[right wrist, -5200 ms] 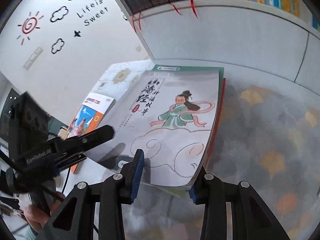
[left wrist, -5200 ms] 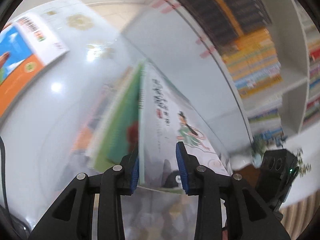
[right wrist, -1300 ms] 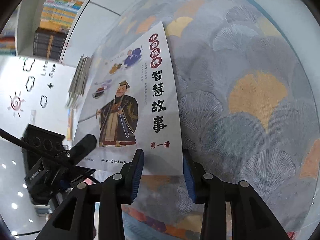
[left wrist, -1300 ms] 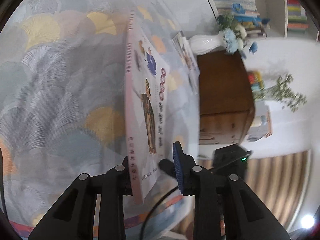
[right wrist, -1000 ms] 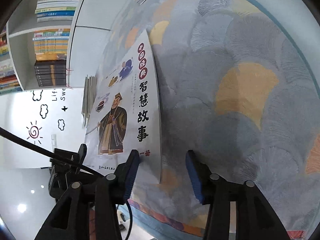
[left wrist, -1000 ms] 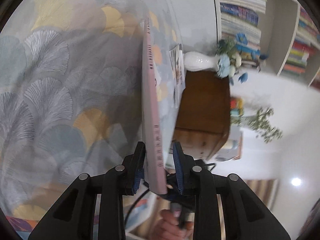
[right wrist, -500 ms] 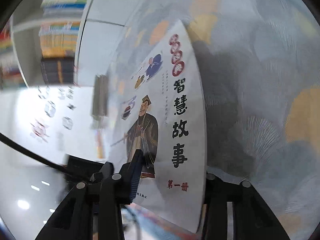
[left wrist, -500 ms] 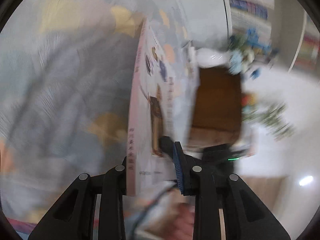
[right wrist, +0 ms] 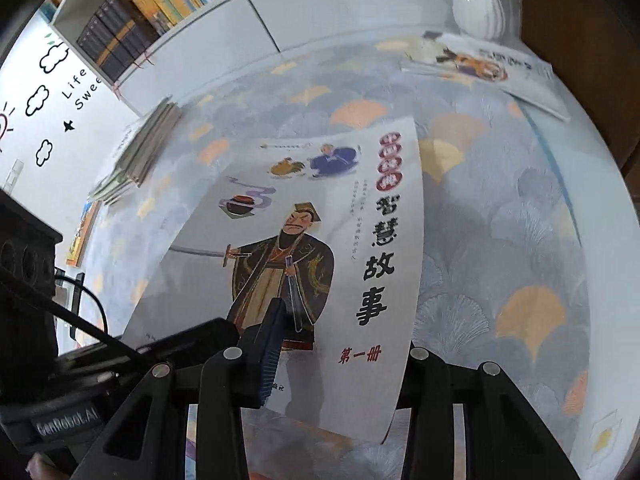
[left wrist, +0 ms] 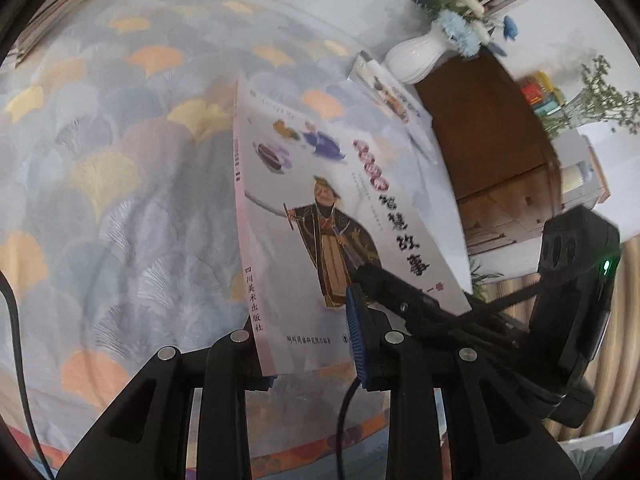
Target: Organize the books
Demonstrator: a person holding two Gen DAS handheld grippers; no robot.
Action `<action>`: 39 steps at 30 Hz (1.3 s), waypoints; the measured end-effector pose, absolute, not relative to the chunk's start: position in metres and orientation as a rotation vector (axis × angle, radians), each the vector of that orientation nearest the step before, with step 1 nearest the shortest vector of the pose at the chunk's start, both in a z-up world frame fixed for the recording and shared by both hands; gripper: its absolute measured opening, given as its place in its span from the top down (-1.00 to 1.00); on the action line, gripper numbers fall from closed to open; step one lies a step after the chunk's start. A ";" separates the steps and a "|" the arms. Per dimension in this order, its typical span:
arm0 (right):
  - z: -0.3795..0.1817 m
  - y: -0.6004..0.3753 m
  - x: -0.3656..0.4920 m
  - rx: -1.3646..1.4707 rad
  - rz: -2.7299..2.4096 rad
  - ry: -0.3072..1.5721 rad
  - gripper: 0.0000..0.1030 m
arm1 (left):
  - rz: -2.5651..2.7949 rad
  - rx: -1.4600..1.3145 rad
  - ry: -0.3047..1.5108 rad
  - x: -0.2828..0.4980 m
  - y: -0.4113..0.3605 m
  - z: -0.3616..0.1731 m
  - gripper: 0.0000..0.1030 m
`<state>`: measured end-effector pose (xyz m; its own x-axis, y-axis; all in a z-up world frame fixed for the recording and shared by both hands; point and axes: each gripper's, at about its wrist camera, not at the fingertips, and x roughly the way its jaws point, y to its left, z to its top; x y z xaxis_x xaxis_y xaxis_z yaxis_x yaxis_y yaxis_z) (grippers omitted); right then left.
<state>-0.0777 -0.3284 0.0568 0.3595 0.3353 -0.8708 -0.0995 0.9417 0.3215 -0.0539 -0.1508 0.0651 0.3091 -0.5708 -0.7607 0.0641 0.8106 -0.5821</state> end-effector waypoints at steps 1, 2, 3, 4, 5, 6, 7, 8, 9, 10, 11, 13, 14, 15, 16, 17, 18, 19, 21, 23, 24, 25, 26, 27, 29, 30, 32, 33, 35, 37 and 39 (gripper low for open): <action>0.061 -0.326 -0.080 0.225 0.285 1.160 0.24 | -0.449 -0.501 1.183 -0.054 -0.148 0.069 0.53; 0.066 -0.323 -0.083 0.213 0.286 1.143 0.24 | -0.460 -0.501 1.168 -0.055 -0.142 0.075 0.53; 0.070 -0.319 -0.085 0.202 0.285 1.130 0.24 | -0.468 -0.498 1.158 -0.056 -0.138 0.078 0.53; 0.077 -0.312 -0.088 0.181 0.281 1.110 0.24 | -0.479 -0.492 1.146 -0.056 -0.134 0.084 0.53; 0.084 -0.306 -0.091 0.156 0.277 1.086 0.25 | -0.486 -0.486 1.140 -0.056 -0.133 0.088 0.53; 0.091 -0.302 -0.094 0.137 0.271 1.067 0.25 | -0.499 -0.483 1.131 -0.056 -0.130 0.093 0.53; 0.096 -0.300 -0.095 0.124 0.267 1.053 0.25 | -0.508 -0.486 1.126 -0.056 -0.127 0.096 0.53; 0.102 -0.296 -0.096 0.106 0.261 1.035 0.25 | -0.522 -0.495 1.118 -0.056 -0.122 0.101 0.53; 0.110 -0.290 -0.096 0.087 0.253 1.017 0.25 | -0.529 -0.500 1.112 -0.055 -0.121 0.104 0.53; 0.118 -0.284 -0.097 0.065 0.244 1.000 0.25 | -0.535 -0.500 1.102 -0.055 -0.118 0.108 0.52; 0.122 -0.280 -0.097 0.052 0.241 0.993 0.25 | -0.539 -0.501 1.086 -0.056 -0.113 0.115 0.52; 0.134 -0.268 -0.096 0.033 0.244 0.974 0.25 | -0.543 -0.505 1.058 -0.055 -0.104 0.123 0.52; 0.140 -0.264 -0.096 0.036 0.248 0.965 0.25 | -0.548 -0.514 1.036 -0.053 -0.095 0.129 0.52; 0.148 -0.257 -0.095 0.043 0.257 0.950 0.25 | -0.551 -0.523 1.022 -0.052 -0.088 0.133 0.52; 0.153 -0.252 -0.093 0.048 0.263 0.942 0.25 | -0.552 -0.532 1.009 -0.051 -0.081 0.137 0.52; 0.158 -0.246 -0.091 0.047 0.271 0.933 0.25 | -0.551 -0.540 0.993 -0.050 -0.071 0.142 0.52; 0.164 -0.236 -0.088 0.039 0.281 0.918 0.25 | -0.545 -0.542 0.971 -0.048 -0.062 0.147 0.52; 0.169 -0.226 -0.084 0.033 0.290 0.905 0.25 | -0.539 -0.538 0.955 -0.047 -0.053 0.152 0.51; 0.178 -0.205 -0.075 0.021 0.316 0.875 0.25 | -0.513 -0.540 0.917 -0.042 -0.032 0.161 0.51; 0.186 -0.183 -0.066 0.010 0.344 0.849 0.25 | -0.489 -0.547 0.881 -0.039 -0.006 0.168 0.51; 0.190 -0.169 -0.061 0.005 0.360 0.835 0.25 | -0.473 -0.547 0.863 -0.037 0.007 0.173 0.51; 0.194 -0.154 -0.055 0.000 0.380 0.821 0.25 | -0.460 -0.544 0.848 -0.036 0.018 0.176 0.51; 0.198 -0.137 -0.048 -0.004 0.404 0.807 0.25 | -0.437 -0.540 0.829 -0.032 0.036 0.180 0.51; 0.200 -0.126 -0.042 -0.008 0.421 0.798 0.25 | -0.422 -0.541 0.817 -0.029 0.048 0.183 0.51; 0.203 -0.095 -0.029 -0.012 0.456 0.780 0.24 | -0.384 -0.547 0.792 -0.022 0.079 0.186 0.51; 0.203 -0.082 -0.023 -0.013 0.471 0.774 0.24 | -0.369 -0.545 0.787 -0.017 0.092 0.185 0.52; 0.200 -0.047 -0.006 -0.021 0.503 0.779 0.24 | -0.331 -0.545 0.769 -0.008 0.121 0.183 0.51; 0.198 -0.035 0.001 -0.021 0.514 0.785 0.24 | -0.320 -0.549 0.763 -0.003 0.131 0.181 0.51; 0.193 -0.008 0.016 -0.020 0.536 0.799 0.24 | -0.299 -0.567 0.763 0.011 0.157 0.173 0.49; 0.186 0.015 0.033 -0.024 0.542 0.811 0.24 | -0.286 -0.579 0.770 0.021 0.174 0.165 0.48; 0.176 0.035 0.050 -0.026 0.537 0.839 0.24 | -0.281 -0.590 0.795 0.035 0.189 0.156 0.47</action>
